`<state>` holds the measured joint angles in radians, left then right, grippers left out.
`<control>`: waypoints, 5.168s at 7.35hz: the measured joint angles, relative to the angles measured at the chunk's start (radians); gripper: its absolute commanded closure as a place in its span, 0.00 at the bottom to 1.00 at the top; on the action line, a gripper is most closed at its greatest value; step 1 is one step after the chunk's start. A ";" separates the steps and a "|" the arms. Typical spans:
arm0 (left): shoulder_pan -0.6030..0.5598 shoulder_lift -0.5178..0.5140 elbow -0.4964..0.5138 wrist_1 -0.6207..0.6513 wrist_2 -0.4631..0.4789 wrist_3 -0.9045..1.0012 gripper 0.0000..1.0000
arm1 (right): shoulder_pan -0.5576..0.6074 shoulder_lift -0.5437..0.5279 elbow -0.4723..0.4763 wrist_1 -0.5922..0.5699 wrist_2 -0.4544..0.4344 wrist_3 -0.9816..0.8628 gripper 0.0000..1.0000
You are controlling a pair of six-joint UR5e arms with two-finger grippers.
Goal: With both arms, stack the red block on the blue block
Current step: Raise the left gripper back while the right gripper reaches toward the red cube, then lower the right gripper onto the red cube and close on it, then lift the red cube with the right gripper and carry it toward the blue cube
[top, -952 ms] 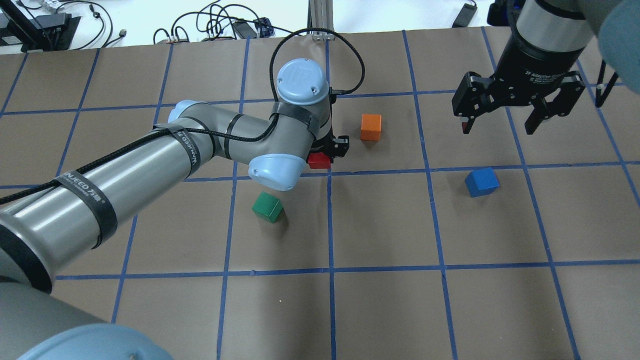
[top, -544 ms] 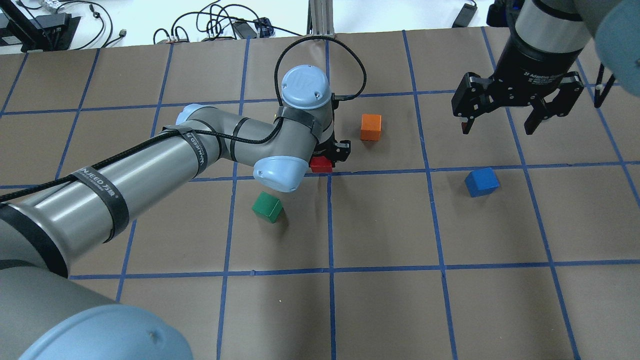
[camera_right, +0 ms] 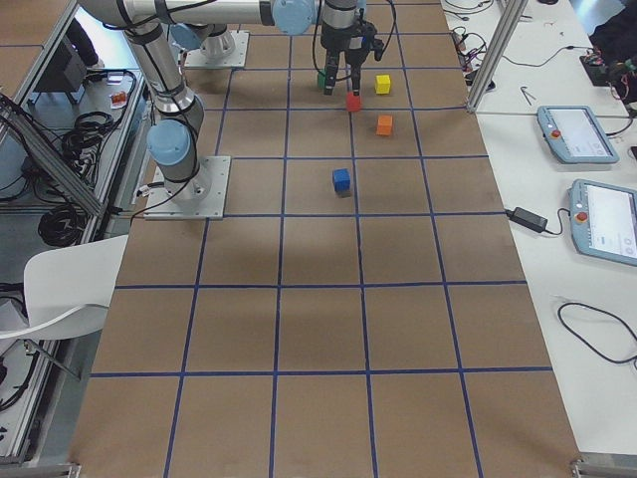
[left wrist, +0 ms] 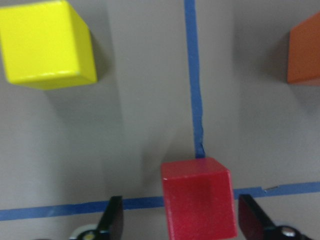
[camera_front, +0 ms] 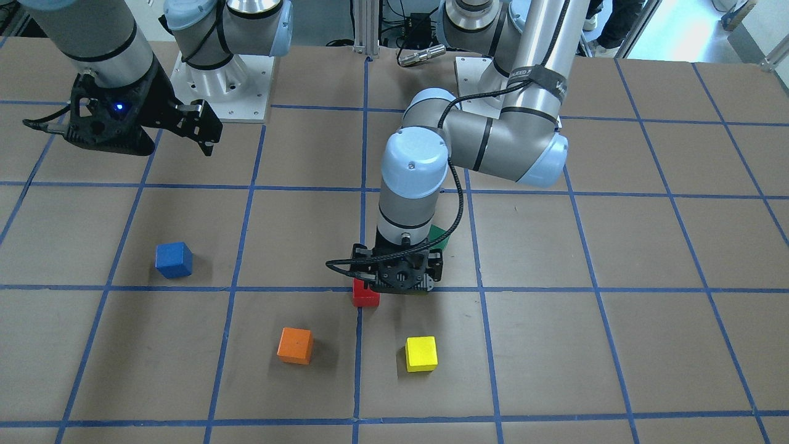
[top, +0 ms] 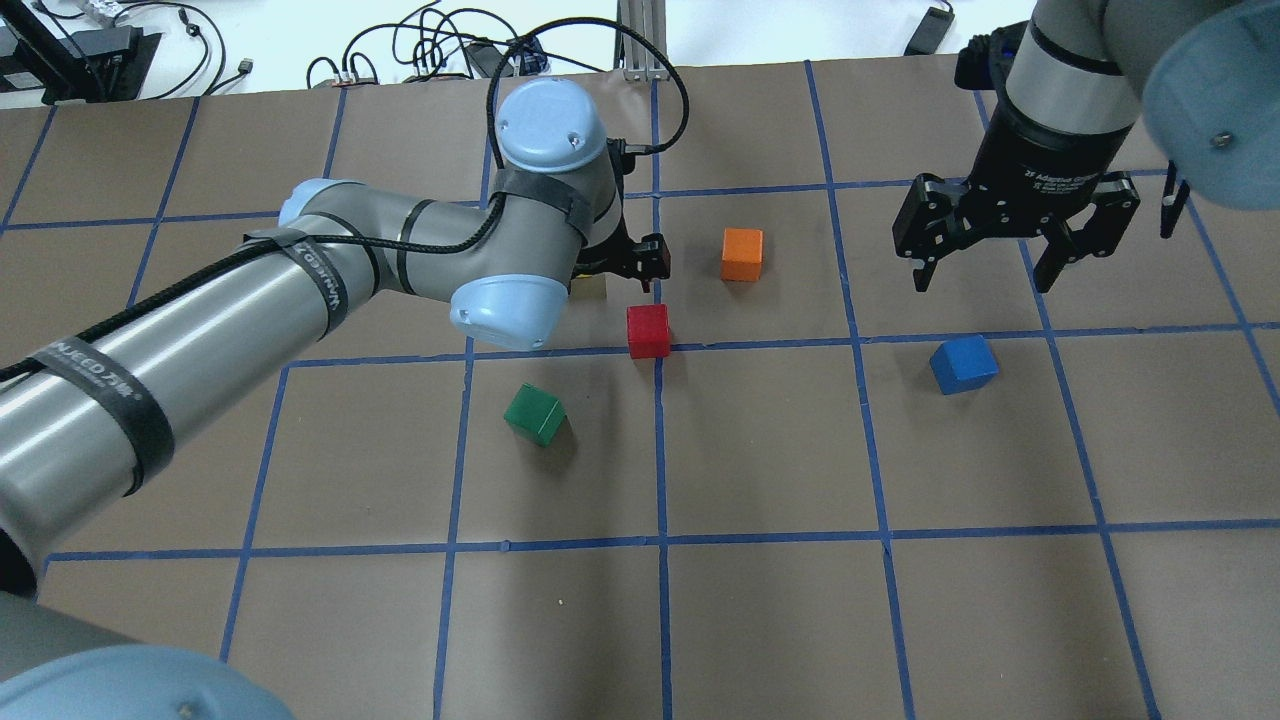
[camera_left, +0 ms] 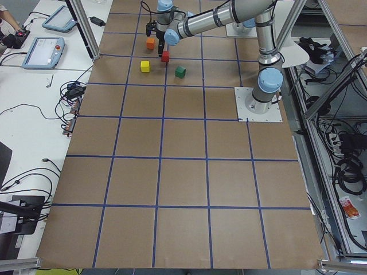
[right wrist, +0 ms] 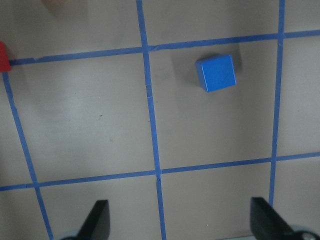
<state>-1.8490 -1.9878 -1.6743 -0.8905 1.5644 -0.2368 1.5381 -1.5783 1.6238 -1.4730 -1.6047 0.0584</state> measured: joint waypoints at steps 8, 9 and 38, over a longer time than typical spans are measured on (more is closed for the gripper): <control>0.248 0.391 0.124 -0.567 -0.009 0.313 0.00 | 0.200 0.243 0.003 -0.467 0.022 0.056 0.00; 0.254 0.404 0.117 -0.566 -0.011 0.313 0.00 | 0.237 0.285 0.001 -0.519 0.023 0.075 0.00; 0.264 0.388 0.148 -0.566 0.028 0.317 0.00 | 0.080 0.196 -0.036 -0.222 0.049 0.126 1.00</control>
<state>-1.5850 -1.5996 -1.5265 -1.4562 1.5919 0.0798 1.6184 -1.3822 1.5876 -1.6949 -1.5561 0.1844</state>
